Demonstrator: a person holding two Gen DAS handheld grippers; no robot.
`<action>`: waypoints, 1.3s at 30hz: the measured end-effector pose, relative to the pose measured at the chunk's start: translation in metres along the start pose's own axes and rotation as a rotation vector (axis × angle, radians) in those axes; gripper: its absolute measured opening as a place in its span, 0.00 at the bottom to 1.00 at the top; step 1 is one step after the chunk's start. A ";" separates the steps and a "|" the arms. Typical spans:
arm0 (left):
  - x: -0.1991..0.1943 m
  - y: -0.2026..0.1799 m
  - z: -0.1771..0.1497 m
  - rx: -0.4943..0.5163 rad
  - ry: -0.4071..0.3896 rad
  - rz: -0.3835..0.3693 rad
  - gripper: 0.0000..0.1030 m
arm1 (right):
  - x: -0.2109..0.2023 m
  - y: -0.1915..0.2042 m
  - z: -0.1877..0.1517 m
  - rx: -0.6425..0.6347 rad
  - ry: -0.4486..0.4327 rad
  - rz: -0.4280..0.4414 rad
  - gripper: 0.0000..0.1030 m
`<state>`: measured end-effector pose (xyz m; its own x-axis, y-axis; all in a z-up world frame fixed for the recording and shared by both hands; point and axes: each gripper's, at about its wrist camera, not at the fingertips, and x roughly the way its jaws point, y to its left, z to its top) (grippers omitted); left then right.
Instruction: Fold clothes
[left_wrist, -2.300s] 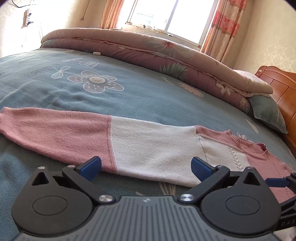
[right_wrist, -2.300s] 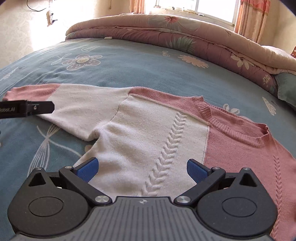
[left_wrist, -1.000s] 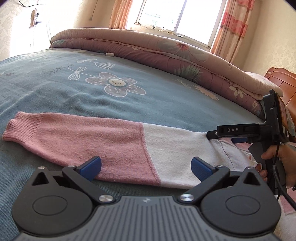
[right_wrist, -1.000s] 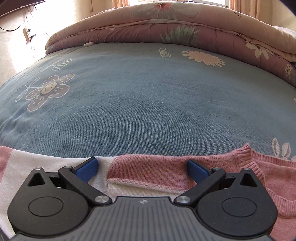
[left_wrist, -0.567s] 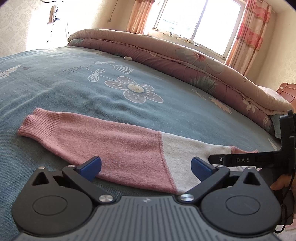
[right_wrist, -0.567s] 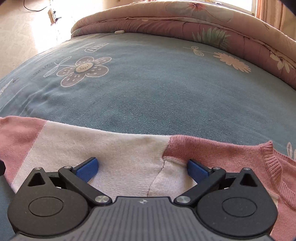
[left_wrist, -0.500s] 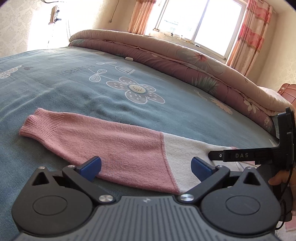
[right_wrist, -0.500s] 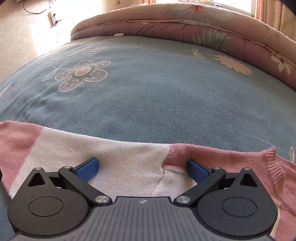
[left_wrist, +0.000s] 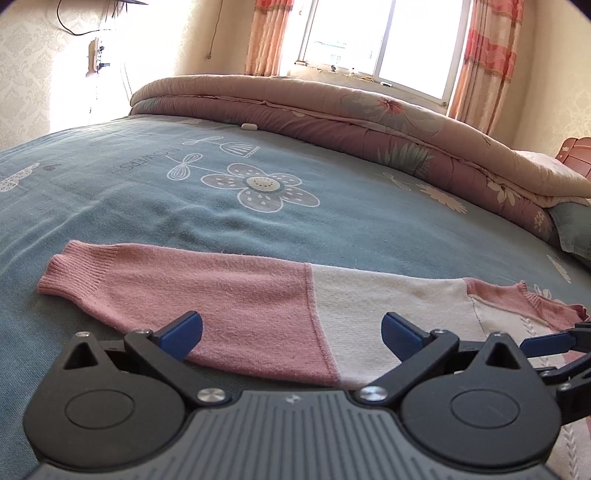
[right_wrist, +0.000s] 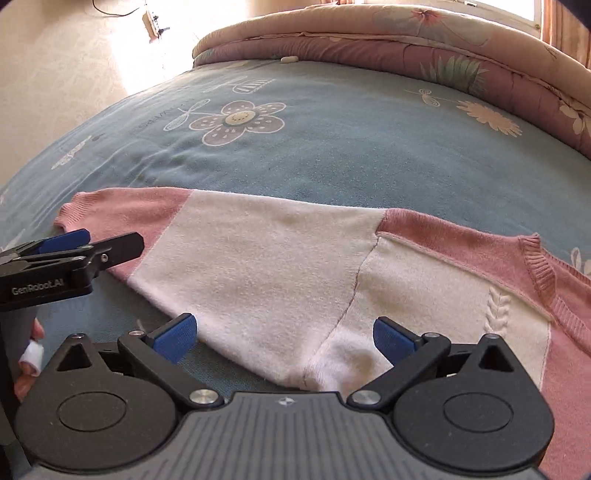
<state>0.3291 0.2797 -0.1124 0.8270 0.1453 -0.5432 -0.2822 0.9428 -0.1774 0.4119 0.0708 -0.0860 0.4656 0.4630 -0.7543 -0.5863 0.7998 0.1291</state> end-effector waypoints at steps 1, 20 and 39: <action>0.000 -0.005 0.000 0.009 0.001 -0.011 0.99 | -0.015 -0.002 -0.007 0.018 -0.017 -0.006 1.00; 0.000 -0.111 -0.039 0.323 0.117 -0.277 0.99 | -0.126 -0.051 -0.186 0.246 -0.002 -0.324 1.00; -0.009 -0.172 -0.032 0.118 0.268 -0.742 0.99 | -0.125 -0.048 -0.189 0.275 -0.057 -0.349 1.00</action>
<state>0.3544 0.1070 -0.1035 0.6296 -0.5959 -0.4985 0.3619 0.7927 -0.4905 0.2564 -0.0983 -0.1194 0.6448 0.1615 -0.7471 -0.1930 0.9802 0.0454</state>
